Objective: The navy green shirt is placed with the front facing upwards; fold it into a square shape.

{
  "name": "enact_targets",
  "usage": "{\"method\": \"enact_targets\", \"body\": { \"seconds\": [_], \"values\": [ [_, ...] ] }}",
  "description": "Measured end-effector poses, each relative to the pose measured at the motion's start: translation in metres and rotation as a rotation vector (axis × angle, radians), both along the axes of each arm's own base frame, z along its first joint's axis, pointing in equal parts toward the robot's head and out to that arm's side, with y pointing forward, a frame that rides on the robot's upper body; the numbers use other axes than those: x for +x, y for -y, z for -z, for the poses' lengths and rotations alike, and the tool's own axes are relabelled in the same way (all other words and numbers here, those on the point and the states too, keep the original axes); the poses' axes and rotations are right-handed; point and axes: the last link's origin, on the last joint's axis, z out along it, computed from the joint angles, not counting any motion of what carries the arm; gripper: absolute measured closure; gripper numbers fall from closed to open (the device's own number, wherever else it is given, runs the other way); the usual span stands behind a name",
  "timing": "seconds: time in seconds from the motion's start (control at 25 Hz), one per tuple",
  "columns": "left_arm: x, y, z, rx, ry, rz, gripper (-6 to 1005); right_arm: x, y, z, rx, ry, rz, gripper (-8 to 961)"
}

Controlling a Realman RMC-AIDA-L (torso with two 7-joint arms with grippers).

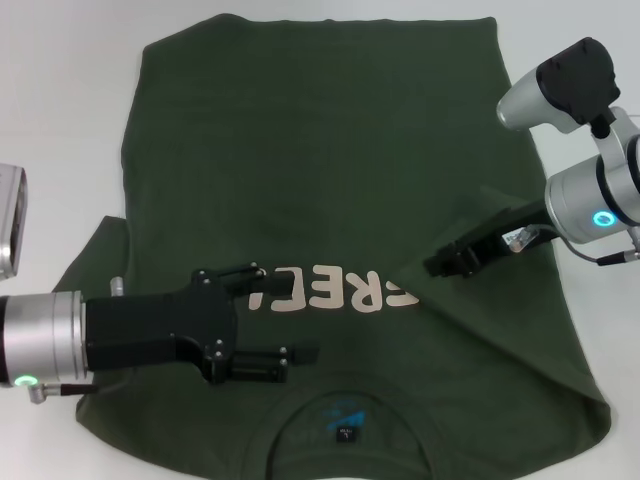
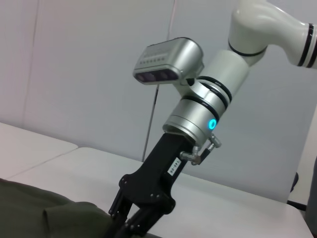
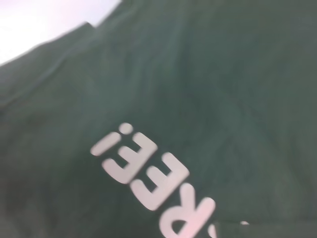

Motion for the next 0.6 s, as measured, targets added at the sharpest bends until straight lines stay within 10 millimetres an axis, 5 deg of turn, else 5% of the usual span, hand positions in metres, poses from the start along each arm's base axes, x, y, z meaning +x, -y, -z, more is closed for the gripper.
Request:
{"method": "enact_targets", "body": {
  "seconds": [0.2,0.6],
  "values": [
    [0.0,-0.001,-0.001,0.006,0.003,-0.004,118,0.002,0.0,-0.006,0.017,-0.036,-0.014,630],
    [-0.004,-0.005,-0.006,0.037,0.028,-0.065,119,0.017,0.021,-0.056,0.125,-0.273,-0.211,354]
  ]
}}
